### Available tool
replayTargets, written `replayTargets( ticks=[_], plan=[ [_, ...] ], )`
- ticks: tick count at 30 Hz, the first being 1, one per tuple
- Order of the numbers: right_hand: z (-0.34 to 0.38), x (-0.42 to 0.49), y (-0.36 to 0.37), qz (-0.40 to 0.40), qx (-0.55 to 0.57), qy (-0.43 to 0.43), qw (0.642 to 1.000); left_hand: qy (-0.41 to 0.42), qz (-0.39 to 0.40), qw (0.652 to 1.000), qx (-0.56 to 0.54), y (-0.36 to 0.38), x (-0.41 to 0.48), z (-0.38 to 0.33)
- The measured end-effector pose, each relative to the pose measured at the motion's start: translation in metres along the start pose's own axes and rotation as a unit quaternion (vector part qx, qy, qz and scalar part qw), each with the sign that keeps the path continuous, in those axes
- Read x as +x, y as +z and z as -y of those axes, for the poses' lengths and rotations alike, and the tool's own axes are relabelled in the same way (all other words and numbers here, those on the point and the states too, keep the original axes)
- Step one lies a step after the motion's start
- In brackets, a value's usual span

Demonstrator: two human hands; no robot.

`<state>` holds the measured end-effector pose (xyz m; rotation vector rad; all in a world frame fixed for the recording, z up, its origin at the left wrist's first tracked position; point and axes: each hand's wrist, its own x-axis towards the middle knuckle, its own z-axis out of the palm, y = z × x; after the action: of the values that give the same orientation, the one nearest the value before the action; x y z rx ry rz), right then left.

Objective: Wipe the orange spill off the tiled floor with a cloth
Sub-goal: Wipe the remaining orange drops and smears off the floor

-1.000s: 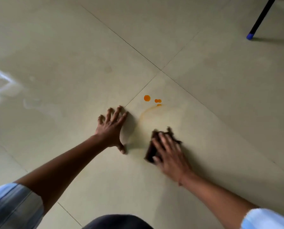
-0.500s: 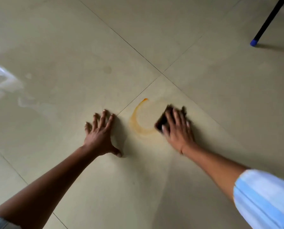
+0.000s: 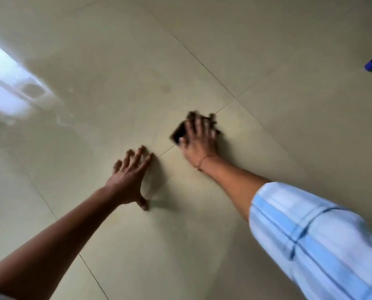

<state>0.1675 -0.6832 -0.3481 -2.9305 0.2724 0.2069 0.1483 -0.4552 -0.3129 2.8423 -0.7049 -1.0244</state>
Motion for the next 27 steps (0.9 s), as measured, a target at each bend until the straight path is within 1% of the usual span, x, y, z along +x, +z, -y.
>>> replayTargets(
  ticks=[1,2,3,4,5,6,7,8,9,10,11,13,14,15,16,17,18,19,20,21,22,23,25,26,27],
  plan=[
    [0.025,-0.013,0.010,-0.007,0.002,-0.038,0.999,0.001,-0.001,1.000,-0.004,-0.001,0.003,0.000],
    [0.038,-0.040,0.018,0.003,0.009,-0.103,0.995,-0.004,-0.003,1.000,-0.012,-0.002,-0.001,0.001],
    [0.032,-0.078,0.023,0.023,0.010,-0.167,0.986,-0.005,-0.007,1.000,-0.018,-0.003,-0.002,0.001],
    [0.012,-0.115,0.022,0.051,0.001,-0.206,0.977,-0.006,-0.013,1.000,-0.021,-0.004,-0.005,0.002],
    [-0.018,-0.139,0.012,0.066,-0.003,-0.209,0.976,-0.008,-0.016,1.000,-0.024,-0.004,-0.007,0.002],
    [-0.051,-0.141,0.007,0.040,-0.005,-0.189,0.981,-0.007,-0.016,1.000,-0.024,-0.004,-0.007,0.000],
    [-0.076,-0.127,-0.001,0.020,-0.008,-0.132,0.991,-0.004,-0.014,1.000,-0.024,-0.005,-0.008,-0.001],
    [-0.091,-0.099,-0.010,0.011,-0.010,-0.048,0.999,-0.001,-0.012,1.000,-0.024,-0.005,-0.007,-0.001],
    [-0.089,-0.064,-0.018,0.007,-0.003,0.035,0.999,-0.001,-0.011,1.000,-0.025,-0.005,-0.006,0.000],
    [-0.074,-0.031,-0.019,-0.001,0.005,0.079,0.997,0.000,-0.010,1.000,-0.024,-0.004,-0.004,0.002],
    [-0.045,-0.009,-0.015,0.004,0.000,0.074,0.997,0.001,-0.012,1.000,-0.022,-0.004,-0.002,0.003],
    [0.014,-0.014,0.008,-0.011,-0.014,-0.015,1.000,0.002,-0.019,1.000,-0.024,-0.001,0.000,0.005],
    [0.032,-0.039,0.018,-0.004,-0.014,-0.084,0.996,-0.003,-0.025,0.999,-0.027,-0.001,-0.004,0.005],
    [0.033,-0.073,0.023,0.009,-0.015,-0.153,0.988,-0.008,-0.029,0.999,-0.027,-0.002,-0.007,0.005],
    [0.017,-0.107,0.024,0.044,-0.019,-0.201,0.978,-0.014,-0.033,0.999,-0.030,0.000,-0.010,0.004],
    [-0.007,-0.130,0.016,0.068,-0.026,-0.221,0.973,-0.024,-0.042,0.998,-0.038,0.002,-0.017,0.005],
    [-0.032,-0.133,0.008,0.056,-0.023,-0.219,0.974,-0.034,-0.057,0.997,-0.047,0.005,-0.024,0.005],
    [-0.049,-0.122,0.002,0.041,-0.022,-0.178,0.983,-0.044,-0.072,0.995,-0.055,0.009,-0.031,0.006],
    [-0.054,-0.098,-0.005,0.034,-0.021,-0.112,0.993,-0.053,-0.084,0.993,-0.064,0.014,-0.036,0.007],
    [-0.043,-0.068,-0.010,0.035,-0.017,-0.041,0.998,-0.062,-0.088,0.992,-0.072,0.019,-0.042,0.008],
    [-0.018,-0.039,-0.008,0.038,0.007,0.002,0.999,-0.075,-0.093,0.990,-0.080,0.023,-0.048,0.011],
    [0.015,-0.023,-0.002,0.048,0.011,-0.002,0.999,-0.096,-0.102,0.986,-0.090,0.027,-0.053,0.015],
    [0.084,-0.029,0.020,0.039,0.011,-0.099,0.994,-0.149,-0.104,0.977,-0.110,0.030,-0.064,0.032],
    [0.100,-0.053,0.031,0.050,0.010,-0.165,0.985,-0.170,-0.098,0.974,-0.111,0.029,-0.069,0.040],
    [0.099,-0.086,0.038,0.059,0.004,-0.238,0.969,-0.188,-0.091,0.972,-0.109,0.030,-0.078,0.050]
  ],
)
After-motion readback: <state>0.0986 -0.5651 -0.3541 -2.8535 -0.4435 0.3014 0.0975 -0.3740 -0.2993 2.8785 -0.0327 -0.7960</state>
